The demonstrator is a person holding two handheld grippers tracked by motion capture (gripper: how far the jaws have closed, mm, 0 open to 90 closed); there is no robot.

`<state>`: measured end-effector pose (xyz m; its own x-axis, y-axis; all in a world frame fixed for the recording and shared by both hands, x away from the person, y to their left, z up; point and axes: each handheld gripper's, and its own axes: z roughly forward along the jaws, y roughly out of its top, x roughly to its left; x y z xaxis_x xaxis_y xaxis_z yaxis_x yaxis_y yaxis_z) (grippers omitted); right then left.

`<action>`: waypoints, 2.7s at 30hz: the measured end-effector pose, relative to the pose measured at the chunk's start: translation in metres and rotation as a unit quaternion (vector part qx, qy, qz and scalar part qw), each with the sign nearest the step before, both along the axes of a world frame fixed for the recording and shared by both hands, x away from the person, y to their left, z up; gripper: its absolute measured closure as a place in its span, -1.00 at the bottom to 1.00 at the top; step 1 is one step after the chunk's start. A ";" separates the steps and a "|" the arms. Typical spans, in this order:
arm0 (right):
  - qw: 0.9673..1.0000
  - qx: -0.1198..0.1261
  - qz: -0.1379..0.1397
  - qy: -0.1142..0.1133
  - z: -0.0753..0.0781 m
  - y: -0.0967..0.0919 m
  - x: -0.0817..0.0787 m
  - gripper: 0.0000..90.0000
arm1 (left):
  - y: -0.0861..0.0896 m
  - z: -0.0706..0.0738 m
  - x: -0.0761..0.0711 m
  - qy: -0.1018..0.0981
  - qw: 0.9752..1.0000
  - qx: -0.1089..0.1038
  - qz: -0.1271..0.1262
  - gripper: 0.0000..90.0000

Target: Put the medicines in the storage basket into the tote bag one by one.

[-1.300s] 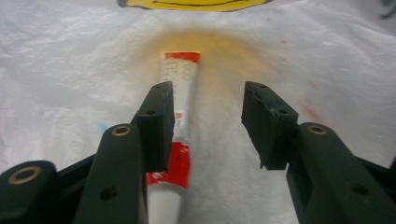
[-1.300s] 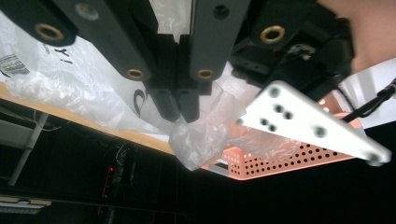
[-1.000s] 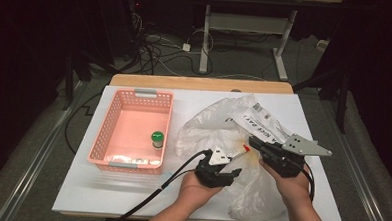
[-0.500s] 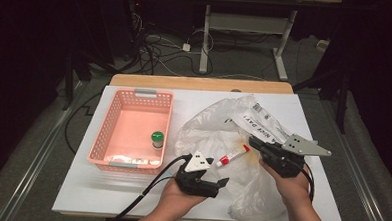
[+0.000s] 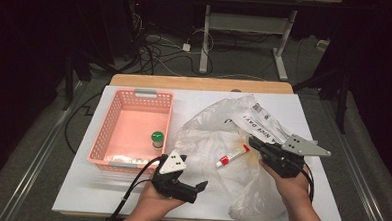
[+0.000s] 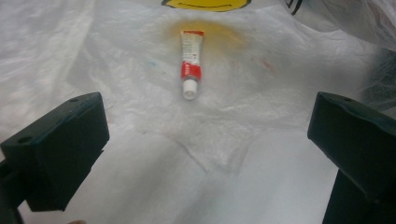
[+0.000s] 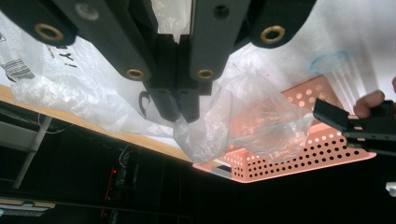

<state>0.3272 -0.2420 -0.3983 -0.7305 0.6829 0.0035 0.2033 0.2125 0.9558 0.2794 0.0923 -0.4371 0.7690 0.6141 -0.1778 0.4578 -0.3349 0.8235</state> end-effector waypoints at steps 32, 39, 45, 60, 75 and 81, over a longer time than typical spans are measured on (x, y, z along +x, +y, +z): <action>1.000 0.002 -0.002 -0.003 0.002 -0.002 -0.001 1.00 | 0.103 0.007 0.024 0.001 0.991 0.002 0.135 -1.00; 1.000 0.004 -0.004 -0.001 0.002 -0.004 -0.001 1.00 | 0.118 0.003 0.028 0.000 0.986 0.025 0.163 -1.00; 1.000 0.001 -0.003 0.002 0.000 -0.003 -0.001 1.00 | 0.132 0.001 0.030 0.006 0.982 0.031 0.185 -1.00; 1.000 0.000 -0.003 -0.002 0.002 -0.003 -0.002 1.00 | 0.134 0.014 0.036 0.012 0.984 0.005 0.177 -1.00; 1.000 0.003 -0.008 -0.002 0.003 -0.006 -0.002 1.00 | 0.114 0.029 0.085 0.039 0.984 0.027 0.172 -0.91; 1.000 0.005 -0.007 0.001 0.002 -0.007 -0.001 1.00 | 0.109 0.028 0.104 0.056 0.983 0.076 0.156 -0.69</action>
